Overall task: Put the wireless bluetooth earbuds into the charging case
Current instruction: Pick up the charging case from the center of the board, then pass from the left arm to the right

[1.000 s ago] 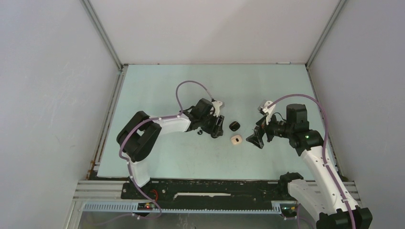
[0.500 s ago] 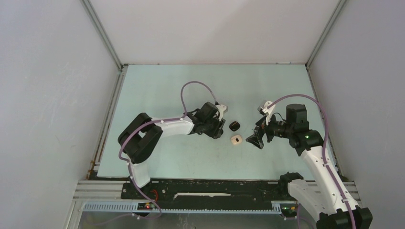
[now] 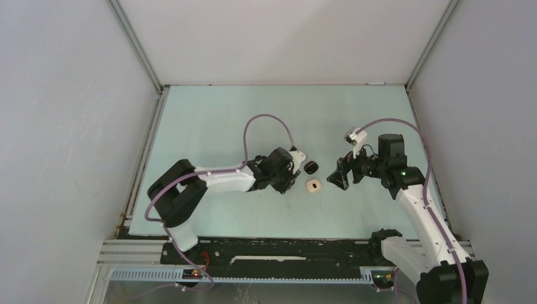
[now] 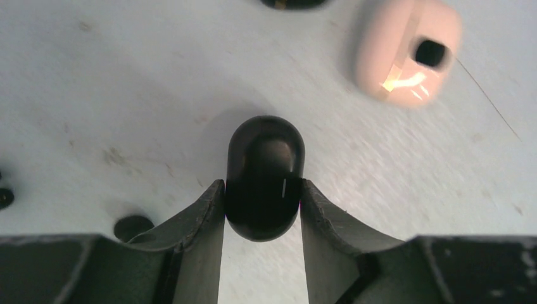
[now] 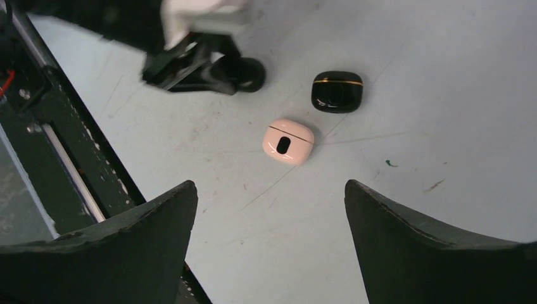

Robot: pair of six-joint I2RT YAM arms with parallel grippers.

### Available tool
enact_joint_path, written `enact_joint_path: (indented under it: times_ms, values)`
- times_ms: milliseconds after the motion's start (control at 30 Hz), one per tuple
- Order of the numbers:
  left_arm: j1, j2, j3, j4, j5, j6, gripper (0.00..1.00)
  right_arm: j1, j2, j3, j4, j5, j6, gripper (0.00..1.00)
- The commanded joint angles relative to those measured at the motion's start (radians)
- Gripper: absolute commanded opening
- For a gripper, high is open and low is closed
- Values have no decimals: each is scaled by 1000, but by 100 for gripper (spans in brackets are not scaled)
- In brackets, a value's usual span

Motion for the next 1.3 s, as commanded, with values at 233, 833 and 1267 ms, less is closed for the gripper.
enact_joint_path:
  times_ms: [233,833,1267]
  values:
    - [-248,-270,-67,101,-126,223,20,-18,159,15,68,-100,183,70]
    - [-351,-358,-80,202,-173,305,22,33,290,33,29,-327,185,60]
    - [-363,-366,-99,250,-165,325,22,72,356,65,-37,-449,128,45]
